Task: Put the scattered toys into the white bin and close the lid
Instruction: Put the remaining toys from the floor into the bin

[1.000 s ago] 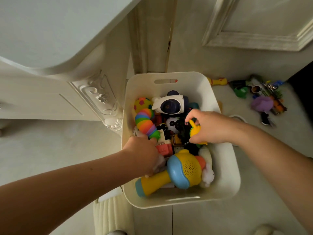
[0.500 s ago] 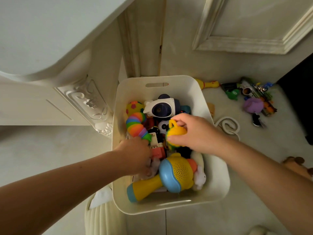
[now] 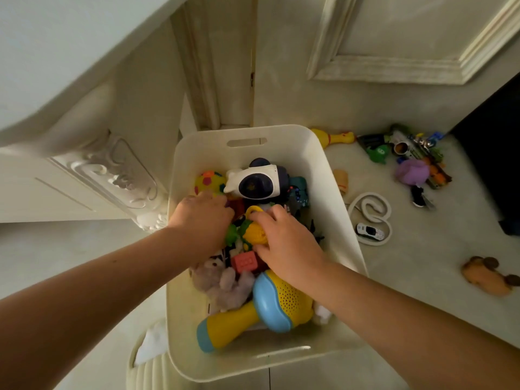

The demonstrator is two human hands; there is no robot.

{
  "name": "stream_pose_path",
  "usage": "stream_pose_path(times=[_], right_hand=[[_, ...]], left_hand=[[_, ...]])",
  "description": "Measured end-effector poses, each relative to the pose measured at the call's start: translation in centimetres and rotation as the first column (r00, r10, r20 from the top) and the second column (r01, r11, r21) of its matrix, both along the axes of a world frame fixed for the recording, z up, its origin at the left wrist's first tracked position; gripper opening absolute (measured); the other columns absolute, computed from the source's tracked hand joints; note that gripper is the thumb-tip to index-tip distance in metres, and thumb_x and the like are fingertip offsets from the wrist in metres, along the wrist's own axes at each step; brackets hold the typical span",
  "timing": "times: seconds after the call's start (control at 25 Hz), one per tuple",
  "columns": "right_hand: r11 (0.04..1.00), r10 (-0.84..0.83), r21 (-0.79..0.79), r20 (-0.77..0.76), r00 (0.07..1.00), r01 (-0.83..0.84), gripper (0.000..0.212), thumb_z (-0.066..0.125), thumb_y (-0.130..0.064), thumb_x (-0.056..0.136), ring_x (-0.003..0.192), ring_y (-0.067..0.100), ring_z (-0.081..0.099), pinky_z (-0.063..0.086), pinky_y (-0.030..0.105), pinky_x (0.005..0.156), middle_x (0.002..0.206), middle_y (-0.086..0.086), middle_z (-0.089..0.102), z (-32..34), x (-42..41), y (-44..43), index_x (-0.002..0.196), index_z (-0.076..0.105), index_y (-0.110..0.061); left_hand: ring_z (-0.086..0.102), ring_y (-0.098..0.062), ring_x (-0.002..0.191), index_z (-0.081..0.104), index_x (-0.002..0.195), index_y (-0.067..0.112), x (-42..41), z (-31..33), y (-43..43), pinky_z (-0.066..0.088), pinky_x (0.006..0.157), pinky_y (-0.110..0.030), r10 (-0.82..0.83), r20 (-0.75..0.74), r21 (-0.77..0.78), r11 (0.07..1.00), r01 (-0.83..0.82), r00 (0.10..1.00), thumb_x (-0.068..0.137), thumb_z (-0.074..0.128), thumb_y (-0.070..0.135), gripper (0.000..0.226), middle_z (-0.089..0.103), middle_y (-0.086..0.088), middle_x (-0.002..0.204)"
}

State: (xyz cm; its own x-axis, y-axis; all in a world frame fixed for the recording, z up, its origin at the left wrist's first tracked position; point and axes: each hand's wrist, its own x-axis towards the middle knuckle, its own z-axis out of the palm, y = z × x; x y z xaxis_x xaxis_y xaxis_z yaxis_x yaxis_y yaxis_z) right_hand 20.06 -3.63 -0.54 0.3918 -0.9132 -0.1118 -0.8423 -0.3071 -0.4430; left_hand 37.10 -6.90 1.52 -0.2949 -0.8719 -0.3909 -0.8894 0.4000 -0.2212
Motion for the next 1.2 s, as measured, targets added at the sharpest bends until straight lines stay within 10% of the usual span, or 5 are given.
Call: stream_pose_path(times=[0.24, 0.56, 0.84, 1.0, 1.2], right_hand=[[0.996, -0.084, -0.014, 0.260, 0.962, 0.090, 0.053, 0.064, -0.025, 0.087, 0.090, 0.025, 0.058, 0.051, 0.035, 0.080, 0.120, 0.005, 0.041, 0.6, 1.8, -2.2, 0.136, 0.043, -0.022], [0.976, -0.002, -0.215, -0.135, 0.991, -0.027, 0.046, 0.069, -0.011, 0.077, 0.072, 0.029, 0.055, 0.036, 0.031, 0.043, 0.096, 0.010, 0.049, -3.0, 3.8, -3.4, 0.119, 0.051, -0.018], [0.998, 0.059, 0.034, 0.073, 0.996, -0.061, 0.039, 0.053, -0.024, 0.093, 0.092, 0.028, 0.061, 0.051, 0.037, 0.071, 0.107, 0.008, 0.062, 1.8, 1.8, -3.9, 0.131, 0.051, -0.025], [0.914, -0.122, -0.282, 0.494, 0.861, 0.291, 0.024, 0.054, -0.010, 0.088, 0.070, 0.009, 0.057, 0.047, 0.023, 0.067, 0.093, 0.000, 0.066, 6.0, -5.1, -5.5, 0.109, 0.064, -0.015], [0.712, -0.568, -0.092, 0.506, 0.649, 0.696, 0.023, 0.049, -0.007, 0.092, 0.083, 0.015, 0.059, 0.049, 0.030, 0.077, 0.099, 0.005, 0.066, 2.8, -15.8, -9.8, 0.106, 0.062, -0.019]], left_hand=[[0.040, -0.023, 0.113, 0.061, 0.113, 0.036, 1.6, 1.2, 0.0, 0.039, 0.088, -0.034, -0.085, 0.011, -0.021, 0.996, 0.086, 0.996, 0.085, 0.054, 0.047, 0.031, 0.049, 0.009, 0.117], [0.049, -0.017, 0.104, 0.066, 0.105, 0.030, 2.6, 1.8, -0.7, 0.045, 0.080, -0.030, 0.052, -0.165, 0.065, 0.997, -0.042, 0.985, 0.083, 0.056, 0.052, 0.033, 0.055, 0.006, 0.108], [0.051, -0.018, 0.104, 0.060, 0.099, 0.031, 1.4, 1.8, -1.0, 0.047, 0.078, -0.032, 0.136, -0.214, 0.081, 0.989, -0.121, 0.967, 0.082, 0.058, 0.057, 0.031, 0.051, 0.005, 0.104], [0.056, -0.014, 0.089, 0.062, 0.104, 0.032, -1.9, 4.0, -1.4, 0.045, 0.065, -0.026, 0.046, -0.601, -0.141, 0.977, -0.163, 0.798, 0.088, 0.059, 0.039, 0.018, 0.054, 0.009, 0.102], [0.057, -0.019, 0.100, 0.062, 0.115, 0.022, -9.1, 6.2, -4.1, 0.051, 0.077, -0.035, -0.260, -0.770, -0.309, 0.951, 0.017, 0.582, 0.090, 0.059, 0.016, 0.026, 0.056, 0.000, 0.116]])
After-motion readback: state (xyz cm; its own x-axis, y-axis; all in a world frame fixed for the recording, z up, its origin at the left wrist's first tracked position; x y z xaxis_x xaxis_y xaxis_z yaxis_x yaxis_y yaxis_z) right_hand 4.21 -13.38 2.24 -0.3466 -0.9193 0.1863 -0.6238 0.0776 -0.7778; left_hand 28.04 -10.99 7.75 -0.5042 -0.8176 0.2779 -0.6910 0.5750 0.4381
